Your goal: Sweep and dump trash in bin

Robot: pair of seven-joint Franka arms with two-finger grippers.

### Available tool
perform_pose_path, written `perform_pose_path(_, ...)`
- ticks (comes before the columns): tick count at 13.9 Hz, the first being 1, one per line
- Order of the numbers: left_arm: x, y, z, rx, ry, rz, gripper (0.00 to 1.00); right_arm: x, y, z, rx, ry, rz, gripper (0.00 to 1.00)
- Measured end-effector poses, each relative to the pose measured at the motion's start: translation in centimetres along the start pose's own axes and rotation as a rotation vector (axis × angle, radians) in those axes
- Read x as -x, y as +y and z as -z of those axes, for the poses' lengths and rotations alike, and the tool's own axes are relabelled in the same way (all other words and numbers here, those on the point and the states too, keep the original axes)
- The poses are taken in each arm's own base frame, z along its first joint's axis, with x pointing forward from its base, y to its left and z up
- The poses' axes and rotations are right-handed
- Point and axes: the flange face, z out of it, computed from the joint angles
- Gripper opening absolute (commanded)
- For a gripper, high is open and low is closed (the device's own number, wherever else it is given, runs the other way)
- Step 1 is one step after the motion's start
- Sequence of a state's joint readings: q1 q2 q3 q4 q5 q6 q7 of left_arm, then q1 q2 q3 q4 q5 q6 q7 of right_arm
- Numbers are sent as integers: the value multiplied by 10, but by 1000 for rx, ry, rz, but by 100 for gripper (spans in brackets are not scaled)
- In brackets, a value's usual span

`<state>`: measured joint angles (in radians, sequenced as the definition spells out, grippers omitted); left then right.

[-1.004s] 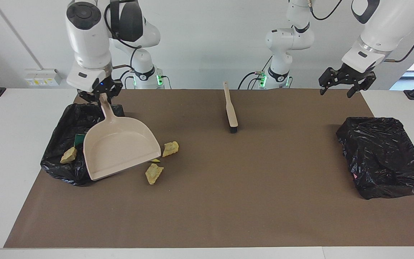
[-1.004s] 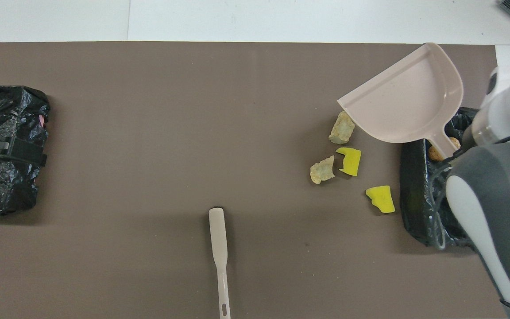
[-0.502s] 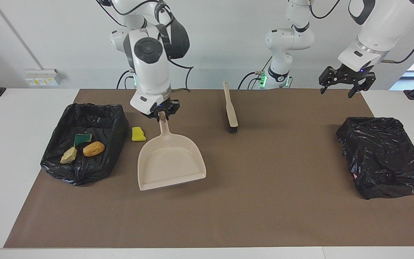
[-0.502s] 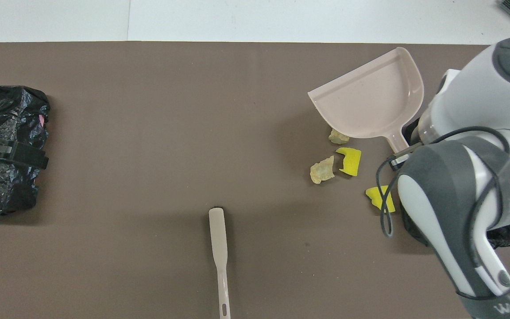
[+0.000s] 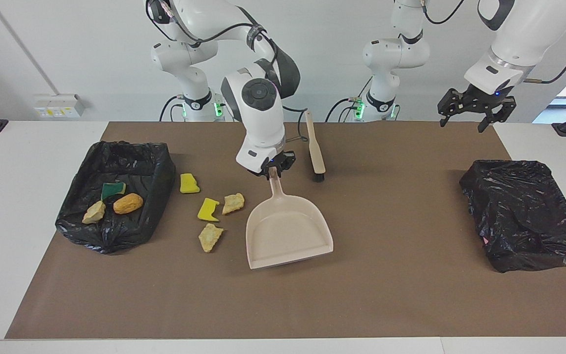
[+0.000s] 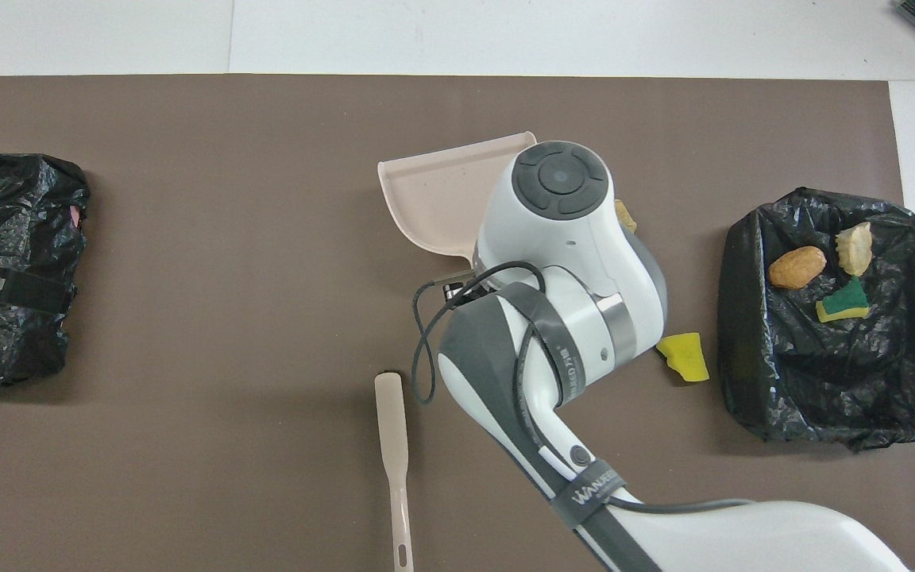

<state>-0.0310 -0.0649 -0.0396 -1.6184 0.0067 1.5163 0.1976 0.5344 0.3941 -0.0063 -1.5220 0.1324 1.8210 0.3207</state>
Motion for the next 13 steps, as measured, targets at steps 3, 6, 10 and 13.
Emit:
perform_pose_path(3,0,0,0,0,1,0,100,-16,-47,-36,10,-10,-51,0)
perform_pose_path(6,0,0,0,0,1,0,100,-29,-73,-60,-6,8,-82,0)
perform_pose_path(10,0,0,1,0,1,0,100,-31,-91,-79,-16,16,-97,0)
perform_pose_path(13,0,1,1,-1,2,-3,100,-26,-103,-77,-30,14,-77,0)
